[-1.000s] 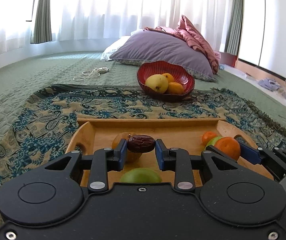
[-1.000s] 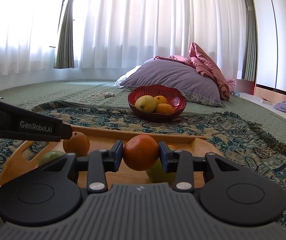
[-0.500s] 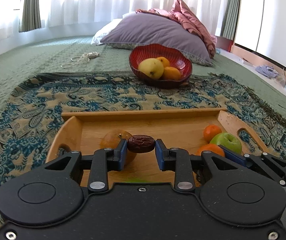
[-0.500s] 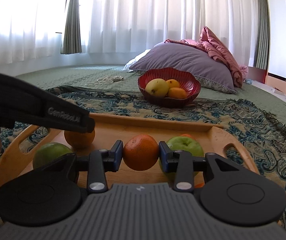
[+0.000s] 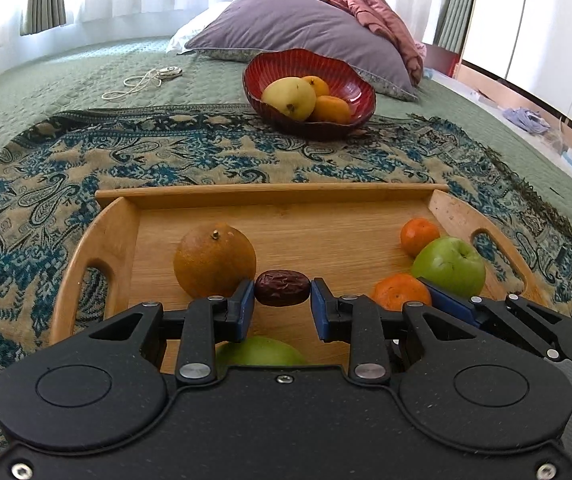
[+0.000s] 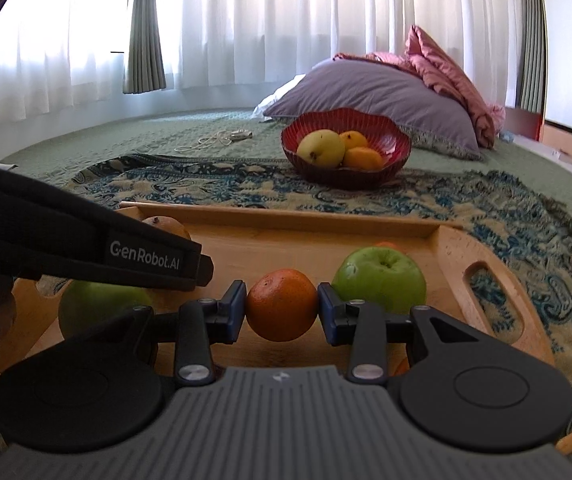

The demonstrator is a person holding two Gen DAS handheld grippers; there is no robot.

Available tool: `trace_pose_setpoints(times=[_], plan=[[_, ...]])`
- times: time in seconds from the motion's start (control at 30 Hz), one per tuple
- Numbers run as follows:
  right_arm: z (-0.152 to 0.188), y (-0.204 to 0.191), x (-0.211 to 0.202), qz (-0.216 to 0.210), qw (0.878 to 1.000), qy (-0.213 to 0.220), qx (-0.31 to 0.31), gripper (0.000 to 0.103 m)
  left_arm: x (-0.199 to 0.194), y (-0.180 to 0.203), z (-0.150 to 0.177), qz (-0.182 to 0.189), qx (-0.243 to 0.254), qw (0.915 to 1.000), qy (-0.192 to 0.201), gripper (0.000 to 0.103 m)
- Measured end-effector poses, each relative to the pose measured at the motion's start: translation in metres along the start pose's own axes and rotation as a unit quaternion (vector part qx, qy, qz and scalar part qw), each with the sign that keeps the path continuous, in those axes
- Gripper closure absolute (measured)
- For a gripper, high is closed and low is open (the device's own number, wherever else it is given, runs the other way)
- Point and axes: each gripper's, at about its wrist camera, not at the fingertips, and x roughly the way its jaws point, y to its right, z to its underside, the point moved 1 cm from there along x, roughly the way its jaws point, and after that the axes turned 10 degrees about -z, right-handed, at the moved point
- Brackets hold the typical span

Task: Organize fruits
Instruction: 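Carry the date and mandarin over the wooden tray with both tools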

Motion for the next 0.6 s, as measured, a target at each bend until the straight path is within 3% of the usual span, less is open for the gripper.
trace_pose_setpoints(times=[0.4,0.6], plan=[[-0.001,0.003,0.002,0.018,1.000,-0.011,-0.002,0.059,0.005,0.001,0.001,-0.009,0.004,0.9999,-0.001,0.074],[0.001,0.017,0.004,0.025,0.999,-0.017,0.033,0.059,0.006,0.002,0.002,-0.012,0.009,0.9999,-0.001,0.074]])
